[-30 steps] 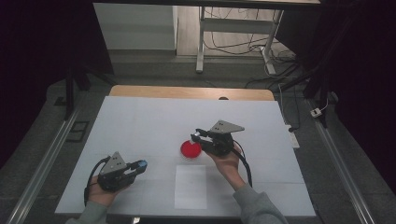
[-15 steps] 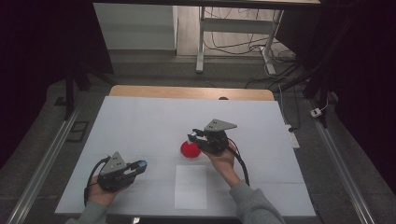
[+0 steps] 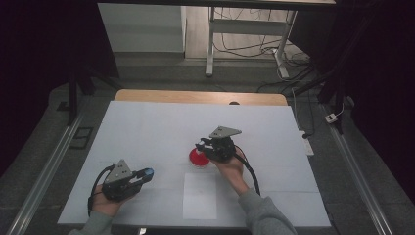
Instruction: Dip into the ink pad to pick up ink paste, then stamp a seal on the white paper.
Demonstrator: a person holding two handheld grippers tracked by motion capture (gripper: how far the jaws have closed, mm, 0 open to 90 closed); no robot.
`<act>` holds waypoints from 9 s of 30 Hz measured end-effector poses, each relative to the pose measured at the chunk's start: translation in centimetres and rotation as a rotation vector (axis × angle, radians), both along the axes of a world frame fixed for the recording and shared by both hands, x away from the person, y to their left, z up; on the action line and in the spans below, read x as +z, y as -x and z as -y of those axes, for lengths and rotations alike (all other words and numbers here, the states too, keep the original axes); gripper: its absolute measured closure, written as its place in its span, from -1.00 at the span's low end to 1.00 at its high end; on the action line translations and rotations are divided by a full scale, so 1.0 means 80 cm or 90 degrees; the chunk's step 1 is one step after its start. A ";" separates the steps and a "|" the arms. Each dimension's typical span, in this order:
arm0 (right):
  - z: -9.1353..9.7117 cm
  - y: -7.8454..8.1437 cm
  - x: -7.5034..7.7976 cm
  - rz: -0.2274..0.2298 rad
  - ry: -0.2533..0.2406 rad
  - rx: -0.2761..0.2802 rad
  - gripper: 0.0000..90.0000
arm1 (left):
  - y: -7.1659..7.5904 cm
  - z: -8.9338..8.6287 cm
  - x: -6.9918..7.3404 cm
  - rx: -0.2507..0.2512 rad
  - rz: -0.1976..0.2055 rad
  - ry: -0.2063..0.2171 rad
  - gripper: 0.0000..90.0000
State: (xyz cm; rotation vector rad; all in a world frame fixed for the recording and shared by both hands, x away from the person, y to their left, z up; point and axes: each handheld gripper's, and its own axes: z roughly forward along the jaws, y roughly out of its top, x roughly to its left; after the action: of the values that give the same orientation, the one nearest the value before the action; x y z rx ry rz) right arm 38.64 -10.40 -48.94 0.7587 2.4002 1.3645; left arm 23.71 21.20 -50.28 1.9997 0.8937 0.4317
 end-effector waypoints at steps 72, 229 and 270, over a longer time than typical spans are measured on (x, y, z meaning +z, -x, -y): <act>-0.013 -0.003 -0.024 0.003 0.061 0.000 0.49 | 0.000 0.000 -0.001 0.001 -0.002 0.000 0.65; 0.045 0.027 0.029 0.019 -0.037 -0.018 0.49 | -0.004 -0.008 -0.001 0.012 0.001 0.003 0.65; 0.059 0.055 0.037 0.021 -0.035 0.012 0.49 | -0.004 -0.010 -0.003 0.016 -0.002 0.003 0.65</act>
State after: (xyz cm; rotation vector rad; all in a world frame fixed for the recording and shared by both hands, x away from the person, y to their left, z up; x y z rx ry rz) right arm 34.22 -15.10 -45.98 0.7237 2.3599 1.4440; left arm 24.02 22.03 -50.48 1.9870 0.9222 0.4401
